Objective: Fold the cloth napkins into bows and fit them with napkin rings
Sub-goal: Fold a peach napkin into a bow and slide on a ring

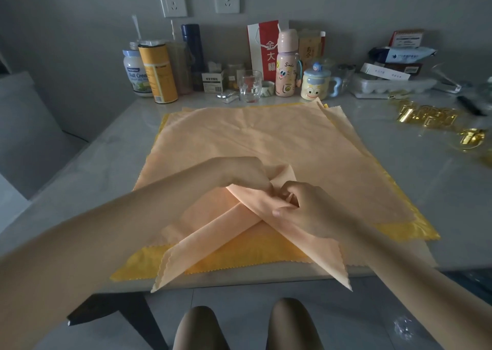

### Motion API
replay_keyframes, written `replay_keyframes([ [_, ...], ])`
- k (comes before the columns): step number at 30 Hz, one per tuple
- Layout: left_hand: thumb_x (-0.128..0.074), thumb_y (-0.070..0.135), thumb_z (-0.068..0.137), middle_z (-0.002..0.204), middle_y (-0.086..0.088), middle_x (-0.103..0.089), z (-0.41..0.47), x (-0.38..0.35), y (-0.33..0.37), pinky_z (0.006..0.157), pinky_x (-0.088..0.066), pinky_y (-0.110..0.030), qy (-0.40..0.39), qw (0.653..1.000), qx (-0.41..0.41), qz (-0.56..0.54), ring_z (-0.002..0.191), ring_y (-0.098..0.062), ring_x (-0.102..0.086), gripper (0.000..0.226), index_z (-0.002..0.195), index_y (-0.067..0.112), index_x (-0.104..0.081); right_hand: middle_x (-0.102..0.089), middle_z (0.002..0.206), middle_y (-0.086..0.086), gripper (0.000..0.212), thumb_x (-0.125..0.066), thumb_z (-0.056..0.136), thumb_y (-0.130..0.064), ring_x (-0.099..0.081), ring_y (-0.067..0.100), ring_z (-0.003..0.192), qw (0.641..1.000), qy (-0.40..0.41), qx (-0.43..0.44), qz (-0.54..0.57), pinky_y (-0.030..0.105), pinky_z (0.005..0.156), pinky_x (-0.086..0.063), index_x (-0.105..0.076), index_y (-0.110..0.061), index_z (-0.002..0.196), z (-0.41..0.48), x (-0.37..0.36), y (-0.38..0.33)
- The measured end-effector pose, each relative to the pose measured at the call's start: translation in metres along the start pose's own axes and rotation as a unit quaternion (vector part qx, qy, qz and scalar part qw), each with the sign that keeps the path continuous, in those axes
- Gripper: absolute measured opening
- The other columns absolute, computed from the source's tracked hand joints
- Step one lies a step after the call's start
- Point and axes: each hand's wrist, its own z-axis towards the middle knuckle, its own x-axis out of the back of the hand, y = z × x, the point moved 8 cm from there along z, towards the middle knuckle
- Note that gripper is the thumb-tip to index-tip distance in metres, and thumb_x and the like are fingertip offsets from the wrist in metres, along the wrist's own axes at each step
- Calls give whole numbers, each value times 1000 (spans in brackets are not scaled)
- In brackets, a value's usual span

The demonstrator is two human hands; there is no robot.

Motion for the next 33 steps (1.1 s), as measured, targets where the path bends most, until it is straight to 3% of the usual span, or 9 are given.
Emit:
replay_keyframes([
  [4,-66,38,83,82,8,-49,2,14,6,79,-34,-26,-5,999,-18,34,91,-17,-45,17,75,24,-58,-62,101,0,29,-62,88,-33,-57,16,85,999,33,-4,8,27,68,-43,-58,-14,109,9,12,8],
  [7,-68,31,84,83,4,-50,11,21,11,70,-35,-24,49,999,-10,-14,85,-18,-47,14,88,19,-63,-59,96,-2,20,-59,89,-26,-54,16,87,998,65,-20,-8,27,65,-36,-60,-14,105,15,29,21],
  [10,-68,26,85,72,3,-43,18,27,15,47,-29,-20,99,990,14,-98,63,-13,-38,29,110,11,-64,-59,98,-5,16,-51,92,-21,-56,17,97,988,143,-52,-38,28,73,-41,-61,-16,104,15,58,52],
  [11,-68,25,84,73,2,-44,21,28,15,47,-29,-21,109,987,19,-113,63,-14,-38,34,114,8,-63,-58,95,-6,14,-50,93,-20,-57,17,96,984,166,-58,-37,29,74,-42,-61,-15,100,15,65,64],
  [15,-71,24,82,102,-5,-54,41,26,16,72,-36,-24,130,983,31,-124,89,-20,-47,39,114,3,-64,-65,96,8,12,-50,90,-9,-59,28,96,958,258,-120,-30,30,75,-41,-62,-8,90,10,100,133],
  [21,-70,23,83,102,-7,-55,67,25,32,75,-34,-24,137,985,12,-104,93,-20,-48,36,109,0,-65,-58,115,20,27,-44,84,2,-51,37,111,871,417,-259,-13,39,86,-41,-59,-2,107,-32,167,233],
  [25,-70,31,80,97,-7,-58,78,20,38,75,-29,-30,189,981,9,-49,102,-27,-52,23,82,11,-59,-45,128,26,39,-48,81,0,-37,37,122,848,437,-289,-78,41,97,-31,-47,-2,120,-42,196,275],
  [29,-65,35,84,126,-7,-57,79,16,40,97,-23,-30,252,968,21,3,125,-30,-39,34,114,20,-60,-28,143,25,52,-55,83,-6,-32,41,127,823,442,-322,-153,46,101,-28,-39,-3,132,-49,217,298],
  [33,-63,39,85,126,-4,-57,81,12,36,100,-19,-30,262,965,18,20,127,-28,-36,36,116,23,-59,-37,136,26,47,-50,89,-17,-41,43,120,840,388,-367,-98,47,99,-32,-36,-7,133,-44,216,331],
])
